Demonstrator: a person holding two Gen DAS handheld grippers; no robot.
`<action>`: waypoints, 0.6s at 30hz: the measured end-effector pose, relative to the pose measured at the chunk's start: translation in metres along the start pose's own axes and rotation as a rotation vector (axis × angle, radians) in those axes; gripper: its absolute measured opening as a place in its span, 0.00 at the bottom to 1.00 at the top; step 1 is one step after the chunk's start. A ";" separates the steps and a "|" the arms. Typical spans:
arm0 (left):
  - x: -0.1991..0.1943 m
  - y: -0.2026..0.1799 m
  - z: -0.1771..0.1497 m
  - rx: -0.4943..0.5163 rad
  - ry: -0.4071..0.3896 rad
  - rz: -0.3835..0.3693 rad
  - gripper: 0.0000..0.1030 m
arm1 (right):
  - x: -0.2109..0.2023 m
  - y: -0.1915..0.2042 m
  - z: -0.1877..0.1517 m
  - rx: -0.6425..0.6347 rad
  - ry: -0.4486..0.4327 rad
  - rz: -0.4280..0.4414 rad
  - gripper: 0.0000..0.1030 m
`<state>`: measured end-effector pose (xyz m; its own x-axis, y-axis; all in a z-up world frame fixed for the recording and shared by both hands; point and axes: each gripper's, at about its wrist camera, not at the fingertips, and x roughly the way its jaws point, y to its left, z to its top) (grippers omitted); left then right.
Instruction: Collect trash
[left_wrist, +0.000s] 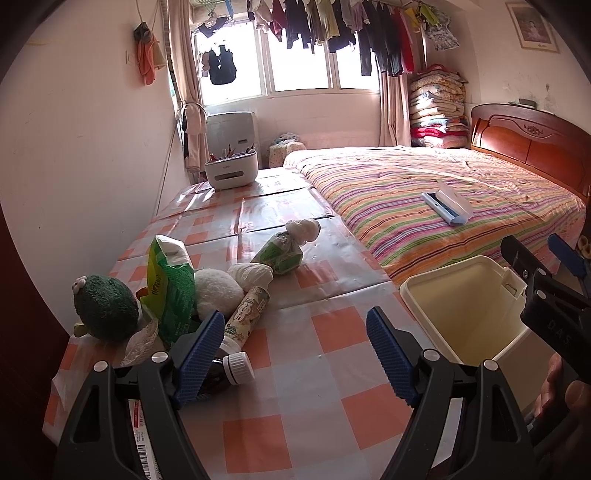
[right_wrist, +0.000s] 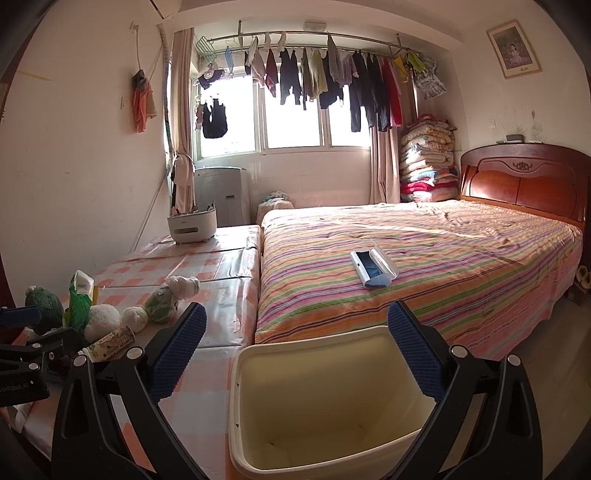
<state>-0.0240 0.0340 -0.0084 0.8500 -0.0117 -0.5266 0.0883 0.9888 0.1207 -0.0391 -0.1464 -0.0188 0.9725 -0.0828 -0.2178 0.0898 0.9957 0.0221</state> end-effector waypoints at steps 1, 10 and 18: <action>0.000 -0.001 0.000 0.001 0.000 0.001 0.75 | 0.000 0.000 0.000 0.000 0.001 0.000 0.94; 0.001 -0.001 -0.001 -0.001 0.002 0.001 0.75 | 0.002 0.000 0.000 0.002 0.004 0.005 0.94; 0.002 -0.003 -0.003 0.006 0.008 -0.001 0.75 | 0.001 0.001 -0.002 0.003 0.007 0.009 0.94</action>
<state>-0.0236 0.0313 -0.0122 0.8458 -0.0114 -0.5335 0.0921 0.9879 0.1249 -0.0385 -0.1458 -0.0209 0.9717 -0.0732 -0.2246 0.0814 0.9963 0.0274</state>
